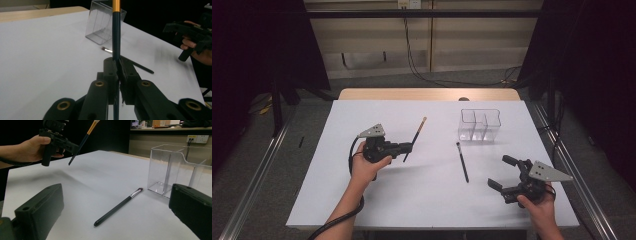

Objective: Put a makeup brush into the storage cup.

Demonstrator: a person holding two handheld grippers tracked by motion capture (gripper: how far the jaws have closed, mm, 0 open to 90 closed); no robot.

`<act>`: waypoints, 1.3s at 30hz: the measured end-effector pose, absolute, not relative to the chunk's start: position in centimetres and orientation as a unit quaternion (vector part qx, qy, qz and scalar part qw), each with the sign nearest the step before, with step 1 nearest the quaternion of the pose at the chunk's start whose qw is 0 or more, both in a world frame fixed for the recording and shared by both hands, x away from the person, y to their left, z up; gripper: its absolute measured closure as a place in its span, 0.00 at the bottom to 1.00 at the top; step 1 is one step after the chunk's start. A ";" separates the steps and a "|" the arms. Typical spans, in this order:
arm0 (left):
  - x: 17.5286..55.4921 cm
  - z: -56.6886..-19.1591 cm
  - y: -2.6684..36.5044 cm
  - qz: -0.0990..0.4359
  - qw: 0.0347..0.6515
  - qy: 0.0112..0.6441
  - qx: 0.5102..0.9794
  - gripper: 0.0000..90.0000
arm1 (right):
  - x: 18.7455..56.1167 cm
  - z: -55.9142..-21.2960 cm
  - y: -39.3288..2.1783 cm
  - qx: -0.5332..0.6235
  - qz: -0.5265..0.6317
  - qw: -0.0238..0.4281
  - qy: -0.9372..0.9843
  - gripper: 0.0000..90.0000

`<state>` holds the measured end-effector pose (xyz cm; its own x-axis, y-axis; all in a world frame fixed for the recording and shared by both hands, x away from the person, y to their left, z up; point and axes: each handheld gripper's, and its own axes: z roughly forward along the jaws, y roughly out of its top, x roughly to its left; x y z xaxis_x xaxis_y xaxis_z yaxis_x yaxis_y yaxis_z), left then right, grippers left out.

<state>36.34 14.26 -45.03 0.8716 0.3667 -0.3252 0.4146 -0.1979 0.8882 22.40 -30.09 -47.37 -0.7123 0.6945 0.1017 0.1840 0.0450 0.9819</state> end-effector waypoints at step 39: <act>33.9 -44.8 11.2 -0.051 0.641 0.192 0.741 0.94 | 22.5 -47.1 -29.0 0.322 0.614 0.204 0.691 0.00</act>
<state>33.89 11.16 -44.80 0.9210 0.2198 -0.3216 0.3500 -0.1042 0.9309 22.51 -29.01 -47.06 -0.7093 0.6959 0.1125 0.1944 0.0396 0.9801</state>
